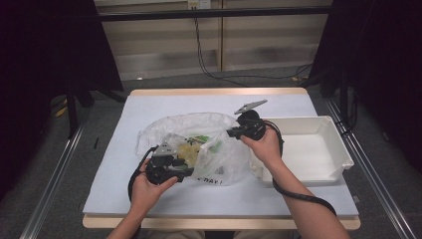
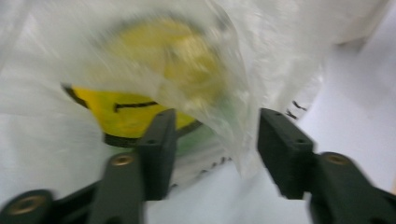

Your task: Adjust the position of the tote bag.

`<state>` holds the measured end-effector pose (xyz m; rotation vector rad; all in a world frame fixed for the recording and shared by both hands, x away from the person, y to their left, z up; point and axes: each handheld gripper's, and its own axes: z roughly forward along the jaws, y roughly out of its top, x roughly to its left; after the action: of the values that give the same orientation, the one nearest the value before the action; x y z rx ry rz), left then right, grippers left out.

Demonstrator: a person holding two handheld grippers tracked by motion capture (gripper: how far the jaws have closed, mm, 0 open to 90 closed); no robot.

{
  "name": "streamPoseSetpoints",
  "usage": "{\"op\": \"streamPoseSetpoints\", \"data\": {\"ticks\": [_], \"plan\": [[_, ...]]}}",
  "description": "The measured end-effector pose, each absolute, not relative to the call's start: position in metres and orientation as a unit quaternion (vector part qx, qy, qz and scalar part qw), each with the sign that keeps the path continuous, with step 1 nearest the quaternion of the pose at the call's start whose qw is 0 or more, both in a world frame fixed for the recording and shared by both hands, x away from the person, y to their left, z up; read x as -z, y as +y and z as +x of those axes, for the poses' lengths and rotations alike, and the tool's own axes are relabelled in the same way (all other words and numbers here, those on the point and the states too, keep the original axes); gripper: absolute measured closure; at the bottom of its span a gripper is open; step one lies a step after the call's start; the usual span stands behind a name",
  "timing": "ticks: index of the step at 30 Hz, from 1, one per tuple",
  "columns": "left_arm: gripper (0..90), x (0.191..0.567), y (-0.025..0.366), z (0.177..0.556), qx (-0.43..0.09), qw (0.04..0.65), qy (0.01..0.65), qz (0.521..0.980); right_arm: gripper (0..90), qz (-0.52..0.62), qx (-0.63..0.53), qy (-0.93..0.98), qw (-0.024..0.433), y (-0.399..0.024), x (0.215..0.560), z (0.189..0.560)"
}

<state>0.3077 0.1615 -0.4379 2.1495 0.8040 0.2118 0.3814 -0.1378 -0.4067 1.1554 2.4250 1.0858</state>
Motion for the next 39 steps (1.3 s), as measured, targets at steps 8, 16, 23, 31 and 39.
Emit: {"op": "streamPoseSetpoints", "data": {"ticks": [8, 16, 23, 31, 39], "plan": [[28.8, 0.434, 0.163, 0.32, -0.091, 0.418, 0.345, 0.836, 83.6, 0.386, -0.373, 0.835, 0.122, -0.134, 0.406, 0.38], [76.4, 0.438, 0.158, 0.325, -0.047, 0.421, 0.32, 0.847, 83.4, 0.373, -0.372, 0.841, 0.124, -0.129, 0.403, 0.379], [87.5, 0.444, 0.162, 0.319, -0.036, 0.397, 0.316, 0.861, 84.0, 0.385, -0.368, 0.836, 0.13, -0.134, 0.406, 0.383], [87.9, 0.453, 0.169, 0.316, -0.023, 0.384, 0.323, 0.864, 85.9, 0.411, -0.367, 0.821, 0.15, -0.144, 0.41, 0.396], [88.3, 0.457, 0.168, 0.314, -0.009, 0.383, 0.322, 0.866, 86.7, 0.43, -0.361, 0.811, 0.165, -0.152, 0.41, 0.414]]}}
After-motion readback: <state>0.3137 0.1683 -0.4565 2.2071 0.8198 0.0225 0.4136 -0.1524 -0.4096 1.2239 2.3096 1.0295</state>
